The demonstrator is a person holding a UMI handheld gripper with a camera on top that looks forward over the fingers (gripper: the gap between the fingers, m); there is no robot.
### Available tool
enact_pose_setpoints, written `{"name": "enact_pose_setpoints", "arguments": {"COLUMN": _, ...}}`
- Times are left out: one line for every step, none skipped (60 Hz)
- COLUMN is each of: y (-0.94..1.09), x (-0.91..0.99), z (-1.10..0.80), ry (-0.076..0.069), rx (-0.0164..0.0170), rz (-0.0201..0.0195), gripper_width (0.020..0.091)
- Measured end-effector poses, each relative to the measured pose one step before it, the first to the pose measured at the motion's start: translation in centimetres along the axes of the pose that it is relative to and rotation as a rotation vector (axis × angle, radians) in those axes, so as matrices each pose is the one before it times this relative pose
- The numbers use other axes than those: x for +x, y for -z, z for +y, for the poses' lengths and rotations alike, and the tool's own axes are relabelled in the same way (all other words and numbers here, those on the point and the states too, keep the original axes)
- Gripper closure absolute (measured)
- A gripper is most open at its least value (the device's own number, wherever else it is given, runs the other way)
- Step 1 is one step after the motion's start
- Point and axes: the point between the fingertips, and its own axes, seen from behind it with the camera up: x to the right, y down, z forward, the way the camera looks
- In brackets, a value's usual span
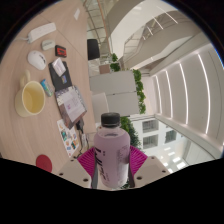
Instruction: Pour water
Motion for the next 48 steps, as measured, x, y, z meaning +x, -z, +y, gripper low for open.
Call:
{"name": "enact_pose_setpoints", "arguments": {"y": -0.069, "x": -0.638, "z": -0.682, "ry": 0.0607, "rx": -0.00188, "rz": -0.00115, "gripper_width": 0.0685}}
{"name": "enact_pose_setpoints", "arguments": {"y": 0.461, "x": -0.145, "z": -0.516, "ry": 0.0612, "rx": -0.00389, "rz": -0.00818, "gripper_width": 0.0686}}
{"name": "enact_pose_setpoints", "arguments": {"y": -0.066, "x": -0.648, "z": -0.671, "ry": 0.0508, "rx": -0.00154, "rz": -0.00797, "gripper_width": 0.0686}}
{"name": "enact_pose_setpoints", "arguments": {"y": -0.113, "x": -0.678, "z": -0.626, "ry": 0.0477, "rx": -0.00158, "rz": -0.01028, "gripper_width": 0.0684}}
{"name": "enact_pose_setpoints", "arguments": {"y": 0.293, "x": -0.234, "z": -0.232, "ry": 0.0489, "rx": 0.00277, "rz": -0.01643, "gripper_width": 0.0684}}
{"name": "enact_pose_setpoints", "arguments": {"y": -0.568, "x": -0.828, "z": -0.593, "ry": 0.0421, "rx": -0.00515, "rz": -0.00453, "gripper_width": 0.0683}}
{"name": "enact_pose_setpoints", "arguments": {"y": -1.073, "x": 0.035, "z": -0.002, "ry": 0.0511, "rx": 0.02185, "rz": -0.03578, "gripper_width": 0.0683}}
{"name": "enact_pose_setpoints", "arguments": {"y": -0.234, "x": -0.488, "z": -0.412, "ry": 0.0551, "rx": -0.00355, "rz": -0.00628, "gripper_width": 0.0683}}
{"name": "enact_pose_setpoints", "arguments": {"y": -0.156, "x": -0.358, "z": -0.464, "ry": 0.0593, "rx": -0.00313, "rz": -0.00475, "gripper_width": 0.0683}}
{"name": "enact_pose_setpoints", "arguments": {"y": -0.134, "x": -0.258, "z": -0.573, "ry": 0.058, "rx": 0.00228, "rz": -0.00197, "gripper_width": 0.0682}}
{"name": "enact_pose_setpoints", "arguments": {"y": -0.125, "x": -0.185, "z": -0.608, "ry": 0.0553, "rx": 0.00611, "rz": -0.00099, "gripper_width": 0.0682}}
{"name": "enact_pose_setpoints", "arguments": {"y": -0.093, "x": -0.178, "z": -0.546, "ry": 0.0528, "rx": 0.00589, "rz": -0.00136, "gripper_width": 0.0683}}
{"name": "enact_pose_setpoints", "arguments": {"y": -0.07, "x": -0.163, "z": -0.436, "ry": 0.0515, "rx": 0.00416, "rz": -0.00225, "gripper_width": 0.0682}}
{"name": "enact_pose_setpoints", "arguments": {"y": -0.044, "x": -0.126, "z": -0.416, "ry": 0.0488, "rx": 0.00327, "rz": -0.00224, "gripper_width": 0.0683}}
{"name": "enact_pose_setpoints", "arguments": {"y": -0.053, "x": -0.087, "z": -0.436, "ry": 0.0438, "rx": 0.00573, "rz": -0.00186, "gripper_width": 0.0683}}
{"name": "enact_pose_setpoints", "arguments": {"y": 0.393, "x": -0.056, "z": -0.302, "ry": 0.0405, "rx": 0.00725, "rz": -0.00938, "gripper_width": 0.0682}}
{"name": "enact_pose_setpoints", "arguments": {"y": -0.483, "x": -0.224, "z": -0.347, "ry": 0.0368, "rx": 0.00245, "rz": 0.0009, "gripper_width": 0.0682}}
{"name": "enact_pose_setpoints", "arguments": {"y": -0.595, "x": 0.11, "z": -0.034, "ry": 0.0405, "rx": 0.0077, "rz": -0.02013, "gripper_width": 0.0682}}
{"name": "enact_pose_setpoints", "arguments": {"y": -0.035, "x": -0.116, "z": -0.172, "ry": 0.0311, "rx": -0.00018, "rz": -0.00313, "gripper_width": 0.0681}}
{"name": "enact_pose_setpoints", "arguments": {"y": -0.001, "x": -0.154, "z": -0.177, "ry": 0.025, "rx": 0.00059, "rz": -0.00479, "gripper_width": 0.0684}}
{"name": "enact_pose_setpoints", "arguments": {"y": -0.003, "x": -0.198, "z": -0.206, "ry": 0.0192, "rx": 0.0013, "rz": -0.00664, "gripper_width": 0.0684}}
{"name": "enact_pose_setpoints", "arguments": {"y": 0.042, "x": -0.21, "z": -0.201, "ry": 0.0134, "rx": 0.00281, "rz": -0.00687, "gripper_width": 0.0682}}
{"name": "enact_pose_setpoints", "arguments": {"y": 0.04, "x": -0.152, "z": -0.208, "ry": 0.0089, "rx": 0.00261, "rz": -0.0059, "gripper_width": 0.0683}}
{"name": "enact_pose_setpoints", "arguments": {"y": 0.051, "x": -0.137, "z": -0.15, "ry": 0.0051, "rx": 0.00141, "rz": -0.00489, "gripper_width": 0.0683}}
{"name": "enact_pose_setpoints", "arguments": {"y": 0.066, "x": -0.127, "z": -0.15, "ry": 0.0035, "rx": 0.0015, "rz": -0.005, "gripper_width": 0.0682}}
{"name": "enact_pose_setpoints", "arguments": {"y": 0.067, "x": -0.098, "z": -0.18, "ry": 0.0009, "rx": 0.0035, "rz": -0.00243, "gripper_width": 0.068}}
{"name": "enact_pose_setpoints", "arguments": {"y": 1.187, "x": 0.088, "z": 0.081, "ry": 0.004, "rx": 0.00543, "rz": -0.00342, "gripper_width": 0.0683}}
{"name": "enact_pose_setpoints", "arguments": {"y": -1.043, "x": -0.141, "z": -0.408, "ry": -0.0078, "rx": 0.00434, "rz": 0.00298, "gripper_width": 0.0683}}
{"name": "enact_pose_setpoints", "arguments": {"y": -0.318, "x": 0.164, "z": -0.038, "ry": 0.0043, "rx": 0.01059, "rz": -0.00787, "gripper_width": 0.0683}}
{"name": "enact_pose_setpoints", "arguments": {"y": 0.029, "x": -0.06, "z": -0.123, "ry": -0.0039, "rx": 0.00446, "rz": 0.00057, "gripper_width": 0.0682}}
{"name": "enact_pose_setpoints", "arguments": {"y": 0.013, "x": -0.07, "z": -0.091, "ry": -0.007, "rx": 0.00356, "rz": 0.00063, "gripper_width": 0.0683}}
{"name": "enact_pose_setpoints", "arguments": {"y": 0.0, "x": -0.08, "z": -0.079, "ry": -0.0122, "rx": 0.00338, "rz": 0.00123, "gripper_width": 0.0682}}
{"name": "enact_pose_setpoints", "arguments": {"y": -0.008, "x": -0.007, "z": -0.071, "ry": -0.0181, "rx": 0.00479, "rz": 0.00147, "gripper_width": 0.0681}}
{"name": "enact_pose_setpoints", "arguments": {"y": 0.004, "x": 0.034, "z": -0.09, "ry": -0.0265, "rx": 0.00664, "rz": 0.00187, "gripper_width": 0.0682}}
{"name": "enact_pose_setpoints", "arguments": {"y": -0.055, "x": 0.129, "z": 0.049, "ry": -0.0388, "rx": 0.0057, "rz": 0.0025, "gripper_width": 0.0682}}
{"name": "enact_pose_setpoints", "arguments": {"y": -0.024, "x": 0.24, "z": 0.036, "ry": -0.0461, "rx": 0.00416, "rz": 0.00399, "gripper_width": 0.068}}
{"name": "enact_pose_setpoints", "arguments": {"y": 1.079, "x": 0.181, "z": -0.103, "ry": -0.0481, "rx": -0.00367, "rz": 0.02044, "gripper_width": 0.068}}
{"name": "enact_pose_setpoints", "arguments": {"y": -1.006, "x": 0.774, "z": 0.245, "ry": -0.055, "rx": 0.01308, "rz": -0.00344, "gripper_width": 0.0682}}
{"name": "enact_pose_setpoints", "arguments": {"y": -0.094, "x": 0.5, "z": 0.255, "ry": -0.0787, "rx": 0.00124, "rz": 0.00835, "gripper_width": 0.0681}}
{"name": "enact_pose_setpoints", "arguments": {"y": -0.011, "x": 0.625, "z": 0.246, "ry": -0.0842, "rx": -0.00031, "rz": 0.0103, "gripper_width": 0.0683}}
{"name": "enact_pose_setpoints", "arguments": {"y": -0.051, "x": 0.663, "z": 0.325, "ry": -0.0921, "rx": -0.00086, "rz": 0.0122, "gripper_width": 0.0683}}
{"name": "enact_pose_setpoints", "arguments": {"y": 0.021, "x": 0.824, "z": 0.368, "ry": -0.0963, "rx": -0.00165, "rz": 0.01469, "gripper_width": 0.068}}
{"name": "enact_pose_setpoints", "arguments": {"y": 0.005, "x": 0.824, "z": 0.406, "ry": -0.1035, "rx": -0.00107, "rz": 0.01261, "gripper_width": 0.0681}}
{"name": "enact_pose_setpoints", "arguments": {"y": 0.966, "x": 0.357, "z": 0.629, "ry": -0.1326, "rx": -0.00741, "rz": 0.04067, "gripper_width": 0.0682}}
{"name": "enact_pose_setpoints", "arguments": {"y": 1.562, "x": 0.649, "z": -0.279, "ry": -0.0955, "rx": -0.00629, "rz": 0.06357, "gripper_width": 0.0682}}
{"name": "enact_pose_setpoints", "arguments": {"y": -1.985, "x": 2.007, "z": 0.208, "ry": -0.0828, "rx": 0.02201, "rz": -0.04595, "gripper_width": 0.0682}}
{"name": "enact_pose_setpoints", "arguments": {"y": -0.026, "x": 0.957, "z": 0.256, "ry": -0.1158, "rx": 0.00987, "rz": 0.00992, "gripper_width": 0.0681}}
{"name": "enact_pose_setpoints", "arguments": {"y": 0.138, "x": 0.944, "z": 0.218, "ry": -0.1148, "rx": 0.01416, "rz": 0.00816, "gripper_width": 0.0682}}
